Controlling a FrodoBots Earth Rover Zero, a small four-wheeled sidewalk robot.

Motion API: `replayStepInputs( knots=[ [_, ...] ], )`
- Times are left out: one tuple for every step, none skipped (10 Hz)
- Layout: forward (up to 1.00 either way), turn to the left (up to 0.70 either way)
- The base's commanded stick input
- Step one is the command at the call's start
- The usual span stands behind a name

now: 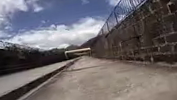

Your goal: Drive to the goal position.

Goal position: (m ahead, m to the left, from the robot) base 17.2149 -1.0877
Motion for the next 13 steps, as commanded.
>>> replayStepInputs(
  knots=[
    [1.0,0.0],
    [1.0,0.0],
    [1.0,0.0],
    [1.0,0.0],
    [1.0,0.0],
    [1.0,0.0],
    [1.0,0.0],
    [1.0,0.0],
    [1.0,0.0],
    [1.0,0.0],
    [1.0,0.0],
    [1.0,0.0],
    [1.0,0.0]
  ],
)
